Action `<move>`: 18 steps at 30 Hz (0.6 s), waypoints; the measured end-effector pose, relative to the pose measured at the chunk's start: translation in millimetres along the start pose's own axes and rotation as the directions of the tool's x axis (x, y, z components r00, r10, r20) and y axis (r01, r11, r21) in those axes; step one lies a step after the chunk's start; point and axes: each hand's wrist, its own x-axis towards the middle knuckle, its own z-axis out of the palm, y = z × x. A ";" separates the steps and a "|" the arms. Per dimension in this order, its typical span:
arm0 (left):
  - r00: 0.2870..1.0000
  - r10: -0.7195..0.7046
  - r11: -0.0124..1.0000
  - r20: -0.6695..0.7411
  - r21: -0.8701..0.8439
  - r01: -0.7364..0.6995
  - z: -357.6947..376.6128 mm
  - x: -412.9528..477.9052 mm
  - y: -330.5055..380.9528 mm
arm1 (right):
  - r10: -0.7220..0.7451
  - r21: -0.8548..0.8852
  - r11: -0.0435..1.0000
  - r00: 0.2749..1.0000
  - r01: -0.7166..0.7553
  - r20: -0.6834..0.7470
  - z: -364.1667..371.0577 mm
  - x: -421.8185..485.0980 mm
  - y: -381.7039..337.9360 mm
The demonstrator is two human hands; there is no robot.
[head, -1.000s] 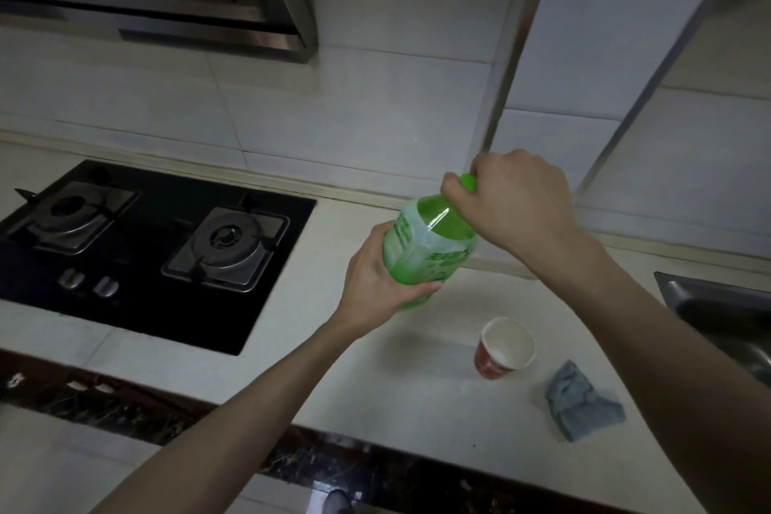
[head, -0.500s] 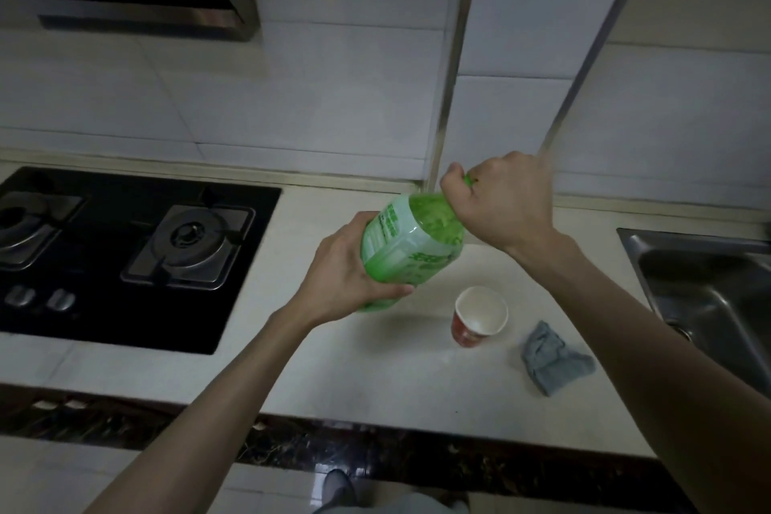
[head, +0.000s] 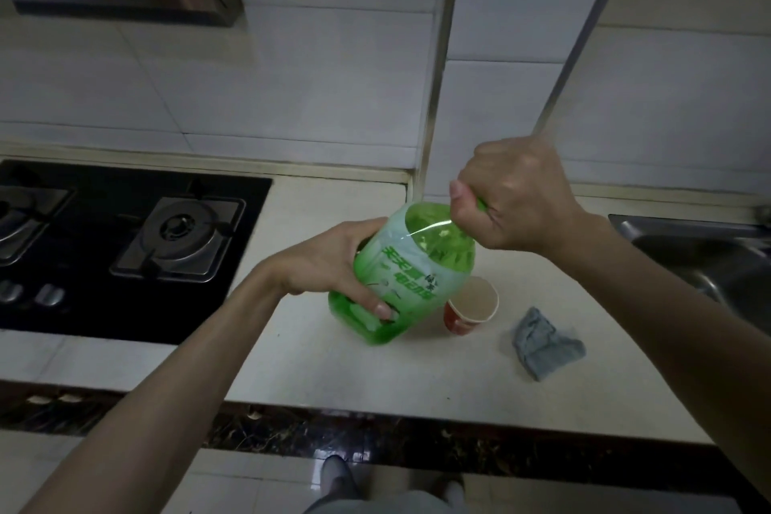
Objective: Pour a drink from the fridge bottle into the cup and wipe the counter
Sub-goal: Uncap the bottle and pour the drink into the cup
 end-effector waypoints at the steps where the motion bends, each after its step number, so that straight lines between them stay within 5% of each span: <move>1: 1.000 0.001 1.000 -0.005 -0.023 -0.001 3.6 -1.4 -1.6 | -0.002 -0.007 1.000 0.999 0.002 0.046 -3.4 0.4 0.3; 5: 0.988 -0.006 0.995 -0.157 -0.097 -0.009 18.8 -2.3 -8.4 | 0.239 0.082 0.962 0.945 -0.262 0.223 -13.6 -1.7 -1.4; 8: 0.969 -0.014 0.994 -0.247 -0.109 -0.014 25.9 -0.2 -9.6 | 0.386 0.192 0.883 0.896 -0.428 0.219 -20.7 -4.0 -5.7; 11: 0.957 -0.031 0.996 -0.290 -0.094 0.004 33.9 -0.1 -9.6 | 0.462 0.122 0.859 0.855 -0.498 0.235 -22.9 -8.1 -7.7; 18: 0.938 -0.023 0.994 -0.347 -0.105 -0.014 50.0 -4.9 -12.4 | 0.243 0.297 0.881 0.892 -0.368 0.382 -31.8 -12.9 -4.9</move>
